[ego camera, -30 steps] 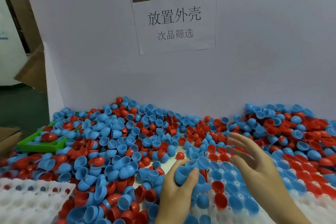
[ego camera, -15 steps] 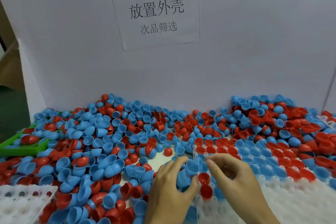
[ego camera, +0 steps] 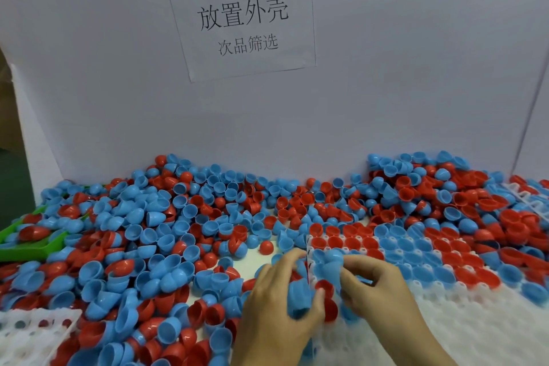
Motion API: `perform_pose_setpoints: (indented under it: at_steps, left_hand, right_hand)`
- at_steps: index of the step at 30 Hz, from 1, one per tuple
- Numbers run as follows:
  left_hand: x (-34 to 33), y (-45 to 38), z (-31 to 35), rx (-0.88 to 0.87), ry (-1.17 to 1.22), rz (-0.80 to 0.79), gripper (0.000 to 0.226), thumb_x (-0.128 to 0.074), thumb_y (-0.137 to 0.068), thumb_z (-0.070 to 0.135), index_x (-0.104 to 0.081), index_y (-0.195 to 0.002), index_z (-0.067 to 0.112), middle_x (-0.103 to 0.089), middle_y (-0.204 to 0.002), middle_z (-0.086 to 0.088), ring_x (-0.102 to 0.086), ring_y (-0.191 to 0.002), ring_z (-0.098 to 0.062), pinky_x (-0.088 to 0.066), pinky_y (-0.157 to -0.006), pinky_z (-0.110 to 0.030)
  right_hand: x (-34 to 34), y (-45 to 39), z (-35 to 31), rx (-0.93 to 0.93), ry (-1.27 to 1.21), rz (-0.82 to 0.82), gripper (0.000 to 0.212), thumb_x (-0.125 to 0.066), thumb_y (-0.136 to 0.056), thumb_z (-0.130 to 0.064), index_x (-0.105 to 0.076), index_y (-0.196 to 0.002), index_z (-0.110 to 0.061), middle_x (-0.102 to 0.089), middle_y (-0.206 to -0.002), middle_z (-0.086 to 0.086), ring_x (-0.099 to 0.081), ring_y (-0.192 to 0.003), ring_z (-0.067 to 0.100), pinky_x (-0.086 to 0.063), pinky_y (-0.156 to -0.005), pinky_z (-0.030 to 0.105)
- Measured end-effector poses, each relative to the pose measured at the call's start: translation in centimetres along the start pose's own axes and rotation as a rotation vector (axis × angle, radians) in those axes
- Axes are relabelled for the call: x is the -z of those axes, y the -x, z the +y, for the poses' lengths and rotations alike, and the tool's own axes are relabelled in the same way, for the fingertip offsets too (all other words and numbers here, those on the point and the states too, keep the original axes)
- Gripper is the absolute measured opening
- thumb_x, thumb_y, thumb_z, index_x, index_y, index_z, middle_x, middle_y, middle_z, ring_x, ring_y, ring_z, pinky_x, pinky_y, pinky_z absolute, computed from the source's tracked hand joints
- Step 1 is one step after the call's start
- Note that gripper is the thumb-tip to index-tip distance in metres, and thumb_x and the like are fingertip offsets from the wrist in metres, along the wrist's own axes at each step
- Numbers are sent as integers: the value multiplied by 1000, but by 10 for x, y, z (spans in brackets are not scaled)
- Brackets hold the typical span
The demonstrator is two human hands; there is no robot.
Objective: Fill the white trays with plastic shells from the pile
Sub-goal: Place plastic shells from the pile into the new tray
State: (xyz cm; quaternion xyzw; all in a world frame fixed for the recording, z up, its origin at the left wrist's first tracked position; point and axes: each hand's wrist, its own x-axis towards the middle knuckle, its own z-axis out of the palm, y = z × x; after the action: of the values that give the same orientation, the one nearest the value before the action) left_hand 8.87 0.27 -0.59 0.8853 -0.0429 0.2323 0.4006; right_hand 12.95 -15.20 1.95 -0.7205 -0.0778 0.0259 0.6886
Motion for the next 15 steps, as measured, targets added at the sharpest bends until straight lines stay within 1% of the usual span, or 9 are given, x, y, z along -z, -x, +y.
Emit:
perform_pose_setpoints:
  at_steps: [1,2,4,6,7,8,10,13,15]
  left_hand:
    - [1,0,-1,57,83,29,46,-58,-75,64,-46,-118,56,-58,-102,21,-57,-100,2,-48,-82,-13]
    - [3,-1,-1,102,155,60,41,-66,-79,56,-48,-116,53,-62,-99,15,-61,-94,-2,-50,-80,-16]
    - [6,-3,-3,151,273,126,35,-73,-86,34,-53,-113,46,-67,-89,5,-65,-81,-8,-51,-73,-17]
    - [9,-4,-3,192,383,173,36,-72,-89,21,-54,-104,49,-69,-81,5,-63,-64,-8,-51,-63,-18]
    - [11,-5,-2,213,429,183,37,-71,-90,18,-54,-99,50,-68,-75,9,-58,-54,-6,-49,-56,-18]
    - [12,-4,-2,231,466,189,36,-69,-90,17,-55,-95,50,-65,-69,12,-50,-47,-4,-45,-50,-17]
    - [13,-5,-2,264,534,197,33,-68,-91,16,-57,-89,48,-59,-59,9,-40,-41,-2,-40,-44,-17]
    - [13,-7,-3,311,589,219,26,-66,-92,17,-59,-91,42,-58,-55,7,-46,-42,-2,-42,-46,-19]
    - [12,-8,-4,338,612,234,17,-65,-92,19,-60,-98,34,-63,-59,7,-51,-45,-1,-44,-47,-19]
  right_hand:
    - [4,-1,-1,-22,-90,3,12,-72,-88,-15,-81,-83,-21,-60,-58,-2,-45,-47,7,-38,-47,15]
    - [8,-2,-3,-40,-178,1,9,-73,-83,-19,-81,-87,-20,-58,-58,-1,-43,-48,7,-38,-46,15]
    - [16,-6,-5,-60,-318,-7,23,-72,-73,-21,-81,-94,-16,-57,-59,-1,-43,-49,6,-40,-46,14]
    - [26,-12,-7,-72,-388,-28,27,-69,-74,-14,-79,-98,-8,-57,-61,0,-44,-49,6,-43,-46,13]
    - [30,-15,-9,-76,-404,-47,27,-68,-76,-11,-78,-100,-5,-56,-61,0,-44,-50,6,-44,-47,13]
    - [34,-17,-9,-78,-406,-54,28,-67,-76,-9,-77,-101,-4,-55,-62,1,-45,-50,7,-44,-47,14]
    - [43,-21,-6,-78,-382,-43,27,-67,-75,-10,-78,-100,-5,-59,-66,3,-46,-54,8,-46,-49,15]
    - [59,-15,-4,-83,-291,19,29,-71,-70,-13,-79,-97,-11,-65,-72,8,-47,-58,13,-49,-53,20]
    - [73,-9,-3,-62,-112,98,26,-75,-68,-18,-80,-93,-20,-70,-77,13,-51,-62,20,-49,-59,28]
